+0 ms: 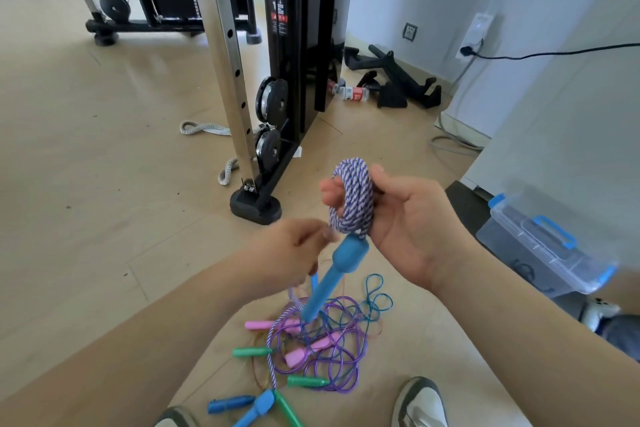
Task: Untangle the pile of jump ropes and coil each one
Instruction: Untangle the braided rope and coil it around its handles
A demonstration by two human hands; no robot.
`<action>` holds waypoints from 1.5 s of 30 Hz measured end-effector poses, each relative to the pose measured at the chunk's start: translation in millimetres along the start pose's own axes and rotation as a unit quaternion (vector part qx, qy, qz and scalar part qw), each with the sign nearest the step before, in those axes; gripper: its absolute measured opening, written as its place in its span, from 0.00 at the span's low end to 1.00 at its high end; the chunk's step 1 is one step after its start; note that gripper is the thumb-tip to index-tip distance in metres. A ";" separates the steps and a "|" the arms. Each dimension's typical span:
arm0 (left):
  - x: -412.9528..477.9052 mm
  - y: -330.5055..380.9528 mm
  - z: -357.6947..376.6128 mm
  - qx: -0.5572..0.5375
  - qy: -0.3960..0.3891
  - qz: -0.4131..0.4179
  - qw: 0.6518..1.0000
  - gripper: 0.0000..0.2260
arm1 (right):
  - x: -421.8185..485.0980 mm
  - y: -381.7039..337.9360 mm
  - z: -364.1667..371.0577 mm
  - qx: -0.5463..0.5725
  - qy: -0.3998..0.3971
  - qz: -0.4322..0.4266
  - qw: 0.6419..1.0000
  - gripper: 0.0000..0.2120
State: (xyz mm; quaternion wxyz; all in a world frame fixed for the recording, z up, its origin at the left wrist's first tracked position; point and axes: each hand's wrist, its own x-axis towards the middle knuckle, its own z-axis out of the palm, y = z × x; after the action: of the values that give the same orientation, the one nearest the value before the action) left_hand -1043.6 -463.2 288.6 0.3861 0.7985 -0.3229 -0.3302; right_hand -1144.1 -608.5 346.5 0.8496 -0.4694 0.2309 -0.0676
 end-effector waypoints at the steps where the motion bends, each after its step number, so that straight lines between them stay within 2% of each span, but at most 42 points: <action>1: -4.5 4.1 5.7 0.029 -0.033 0.004 0.999 0.13 | 3.5 1.8 -1.9 -0.017 0.020 -0.010 1.000 0.20; 5: -24.6 25.4 17.6 0.033 -0.125 0.036 0.991 0.11 | 14.5 11.2 -13.4 -0.178 0.088 -0.061 0.978 0.19; 7: -30.9 34.0 13.9 0.014 -0.126 0.059 0.990 0.09 | 13.4 9.8 -17.5 -0.277 0.099 -0.081 0.952 0.19; 10: -29.2 40.6 0.7 -0.079 -0.026 0.100 0.992 0.06 | 7.4 9.3 -24.8 -0.378 0.084 -0.094 0.917 0.21; 12: -21.5 38.2 -9.7 -0.097 0.057 0.133 0.985 0.06 | 5.4 11.4 -25.3 -0.410 0.053 -0.094 0.906 0.21; 15: -12.3 30.5 -21.1 -0.078 0.143 0.159 0.974 0.08 | 2.2 13.8 -17.9 -0.394 0.000 -0.033 0.919 0.17; 17: -7.3 24.6 -24.8 -0.090 0.178 0.151 0.968 0.12 | -0.2 15.4 -11.3 -0.323 -0.049 0.016 0.945 0.18; 19: -2.4 19.1 -27.0 -0.114 0.180 0.115 0.970 0.14 | -3.3 13.9 -6.0 -0.227 -0.078 0.057 0.969 0.20; 23: 4.8 6.1 -25.7 -0.128 0.131 0.023 0.983 0.16 | -6.1 5.2 -0.6 -0.049 -0.091 0.089 0.991 0.24; 27: 1.1 0.5 -2.1 -0.016 0.031 -0.016 0.999 0.13 | -1.6 2.7 2.0 0.019 -0.009 0.040 0.999 0.23; 31: -14.1 9.1 21.0 0.011 -0.110 -0.006 0.994 0.12 | 10.4 6.3 -3.3 -0.059 0.089 -0.027 0.994 0.21; 32: -17.1 12.2 21.1 0.007 -0.126 -0.002 0.992 0.12 | 13.6 7.6 -6.5 -0.116 0.113 -0.040 0.986 0.20; 34: -20.4 20.5 14.7 -0.013 -0.131 0.011 0.991 0.09 | 14.9 9.3 -12.5 -0.285 0.150 -0.078 0.944 0.20; 37: -22.1 33.4 -1.1 -0.108 -0.077 0.046 0.990 0.06 | 12.5 13.0 -20.3 -0.469 0.136 -0.141 0.861 0.20; 39: -20.6 37.7 -12.4 -0.178 -0.010 0.087 0.980 0.06 | 11.0 13.5 -22.3 -0.528 0.118 -0.154 0.827 0.20; 40: -18.4 37.7 -17.4 -0.208 0.027 0.100 0.973 0.06 | 11.1 13.1 -22.1 -0.539 0.112 -0.153 0.821 0.20; 42: -12.0 33.4 -25.8 -0.227 0.105 0.107 0.962 0.07 | 11.6 13.5 -22.2 -0.497 0.094 -0.133 0.853 0.22; 45: -2.9 22.7 -32.0 -0.170 0.191 0.101 0.961 0.09 | 7.9 10.4 -20.7 -0.396 0.035 -0.067 0.915 0.19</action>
State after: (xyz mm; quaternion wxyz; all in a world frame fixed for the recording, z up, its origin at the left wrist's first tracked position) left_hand -1026.3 -459.2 323.8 0.6018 0.7327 -0.2613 -0.1807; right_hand -1147.6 -621.3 325.9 0.5793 -0.7788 0.2367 -0.0435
